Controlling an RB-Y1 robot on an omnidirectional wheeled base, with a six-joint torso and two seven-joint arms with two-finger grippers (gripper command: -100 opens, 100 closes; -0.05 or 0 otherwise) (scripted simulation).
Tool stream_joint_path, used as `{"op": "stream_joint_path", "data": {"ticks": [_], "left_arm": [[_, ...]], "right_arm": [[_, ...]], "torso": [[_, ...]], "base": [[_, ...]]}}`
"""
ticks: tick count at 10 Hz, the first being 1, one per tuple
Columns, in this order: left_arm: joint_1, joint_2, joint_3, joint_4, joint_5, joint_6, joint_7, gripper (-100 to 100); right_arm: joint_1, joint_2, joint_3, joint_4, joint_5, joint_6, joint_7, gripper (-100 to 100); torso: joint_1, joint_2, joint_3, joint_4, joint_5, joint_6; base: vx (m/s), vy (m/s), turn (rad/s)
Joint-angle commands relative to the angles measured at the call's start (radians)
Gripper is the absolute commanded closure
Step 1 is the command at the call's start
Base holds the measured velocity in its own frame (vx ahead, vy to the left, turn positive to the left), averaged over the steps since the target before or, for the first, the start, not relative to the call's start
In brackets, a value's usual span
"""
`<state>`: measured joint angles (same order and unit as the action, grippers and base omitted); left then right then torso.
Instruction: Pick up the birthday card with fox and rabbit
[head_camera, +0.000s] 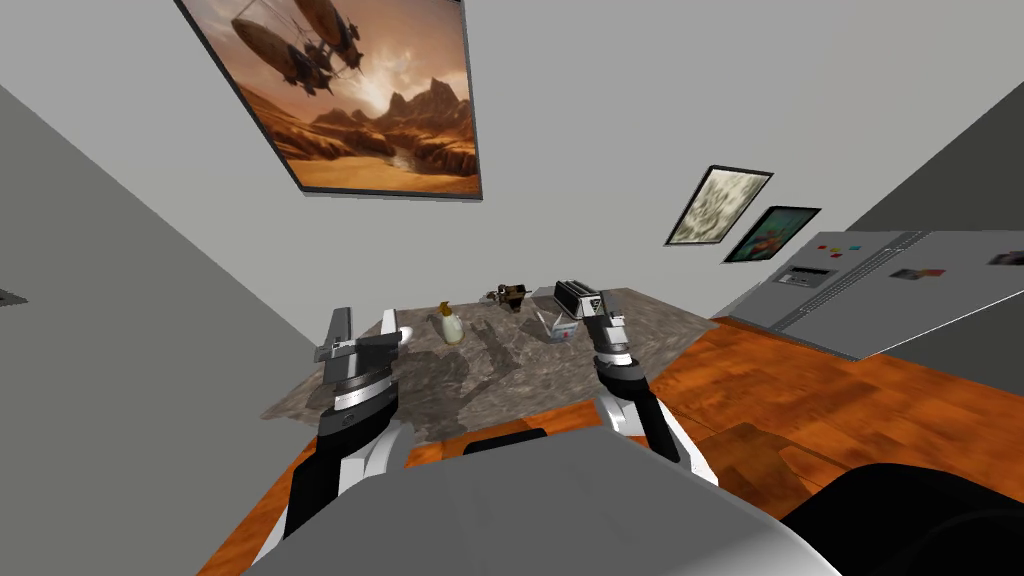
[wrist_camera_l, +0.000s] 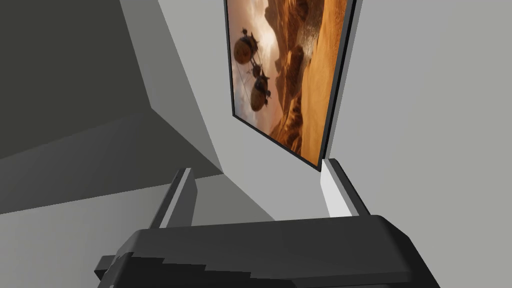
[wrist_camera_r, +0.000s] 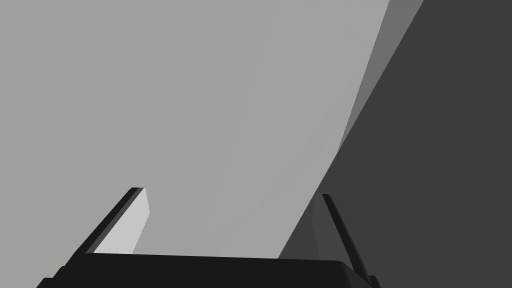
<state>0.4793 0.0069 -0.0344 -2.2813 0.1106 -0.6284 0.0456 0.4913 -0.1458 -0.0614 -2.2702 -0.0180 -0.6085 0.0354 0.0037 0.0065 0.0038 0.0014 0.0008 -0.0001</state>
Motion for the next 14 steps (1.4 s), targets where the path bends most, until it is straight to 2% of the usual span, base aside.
{"op": "stream_joint_path", "data": {"ticks": [1, 6, 7, 9, 10, 13, 14], "left_arm": [[0.0, 0.0, 0.0, 0.0, 0.0, 0.0, 0.0, 0], [0.0, 0.0, 0.0, 0.0, 0.0, 0.0, 0.0, 0], [0.0, 0.0, 0.0, 0.0, 0.0, 0.0, 0.0, 0], [0.0, 0.0, 0.0, 0.0, 0.0, 0.0, 0.0, 0], [0.0, 0.0, 0.0, 0.0, 0.0, 0.0, 0.0, 0], [0.0, 0.0, 0.0, 0.0, 0.0, 0.0, 0.0, 0], [0.0, 0.0, 0.0, 0.0, 0.0, 0.0, 0.0, 0]], "right_arm": [[-0.002, -0.048, -0.01, 0.019, 0.021, -0.002, 0.03, -100], [-0.009, -0.204, -0.049, 0.107, 0.109, -0.017, 0.133, -100], [-0.009, -0.217, -0.049, 0.107, 0.109, -0.017, 0.133, -100], [-0.014, -0.283, -0.066, 0.153, 0.155, -0.022, 0.18, -100], [-0.014, -0.291, -0.066, 0.153, 0.155, -0.022, 0.18, -100], [-0.023, -0.39, -0.09, 0.232, 0.234, -0.026, 0.253, -100], [-0.023, -0.407, -0.09, 0.232, 0.234, -0.026, 0.253, -100]], "torso": [[0.0, 0.0, 0.0, 0.0, 0.0, 0.0], [0.001, 0.001, 0.001, 0.0, 0.0, 0.0], [0.002, 0.001, 0.0, 0.0, 0.0, 0.0], [-0.002, -0.003, -0.002, -0.001, 0.0, 0.0], [-0.001, -0.003, -0.001, 0.0, 0.0, 0.0], [-0.001, -0.003, -0.002, -0.001, 0.0, 0.0], [-0.001, -0.003, -0.002, -0.001, 0.0, 0.0]], "base": [[-0.117, 0.071, 0.056], [-0.109, 0.082, 0.063], [-0.056, 0.049, 0.014], [-0.051, 0.042, 0.077], [-0.05, 0.042, 0.016], [-0.048, 0.05, 0.074], [-0.037, 0.037, 0.023]]}}
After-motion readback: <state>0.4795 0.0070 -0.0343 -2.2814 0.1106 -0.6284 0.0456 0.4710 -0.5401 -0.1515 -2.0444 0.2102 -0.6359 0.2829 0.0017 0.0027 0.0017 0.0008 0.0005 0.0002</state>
